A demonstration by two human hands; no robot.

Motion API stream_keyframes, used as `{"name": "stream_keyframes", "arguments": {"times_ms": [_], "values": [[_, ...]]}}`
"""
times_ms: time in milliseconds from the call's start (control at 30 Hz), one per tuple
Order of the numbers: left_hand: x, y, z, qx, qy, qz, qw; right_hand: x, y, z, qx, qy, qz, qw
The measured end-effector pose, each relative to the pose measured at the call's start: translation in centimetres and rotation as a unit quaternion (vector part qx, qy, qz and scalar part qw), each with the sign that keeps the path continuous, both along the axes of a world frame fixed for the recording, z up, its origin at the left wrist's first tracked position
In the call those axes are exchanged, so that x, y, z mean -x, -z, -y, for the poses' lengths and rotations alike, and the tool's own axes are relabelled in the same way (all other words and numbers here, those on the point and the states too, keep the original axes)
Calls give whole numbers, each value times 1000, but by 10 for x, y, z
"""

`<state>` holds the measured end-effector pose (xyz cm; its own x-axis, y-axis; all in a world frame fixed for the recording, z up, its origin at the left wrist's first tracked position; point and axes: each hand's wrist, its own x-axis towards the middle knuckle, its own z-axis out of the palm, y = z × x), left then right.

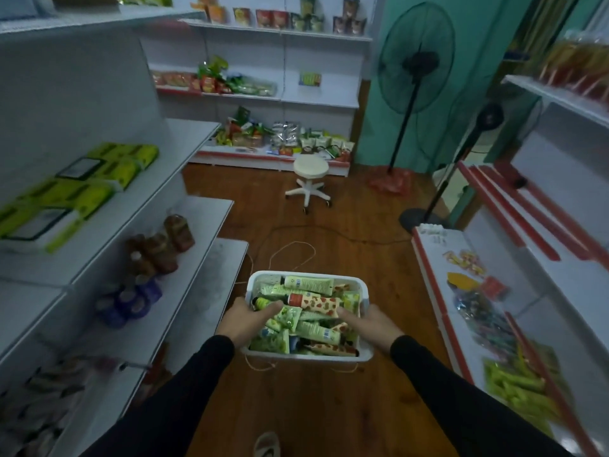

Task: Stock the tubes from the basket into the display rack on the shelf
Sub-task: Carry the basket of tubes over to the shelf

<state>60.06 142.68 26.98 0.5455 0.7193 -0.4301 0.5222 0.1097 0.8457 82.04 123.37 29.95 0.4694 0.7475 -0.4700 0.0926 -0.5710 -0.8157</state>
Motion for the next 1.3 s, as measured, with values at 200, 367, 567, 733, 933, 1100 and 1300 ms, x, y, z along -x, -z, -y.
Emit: {"name": "stream_keyframes", "arguments": {"times_ms": [200,367,567,733,933,1100,1300], "values": [[-99,-19,-122,-3,42,-18,999,-81,-14,-105,10,27,12,999],[-187,-31,-208,-19,71,-20,997,-161,-27,-187,-16,40,12,999],[-295,-25,-303,-33,49,-26,998,-301,29,-294,33,42,-1,999],[-374,-43,-372,-35,23,-30,999,-394,29,-381,35,37,-4,999],[-465,-41,-465,-34,4,-36,999,-499,45,-484,44,21,5,999],[-549,-25,-557,-16,22,-19,999,-568,33,-574,46,33,0,998],[-641,-39,-666,-1,21,-18,1000,-648,4,-681,22,11,-39,999]]}}
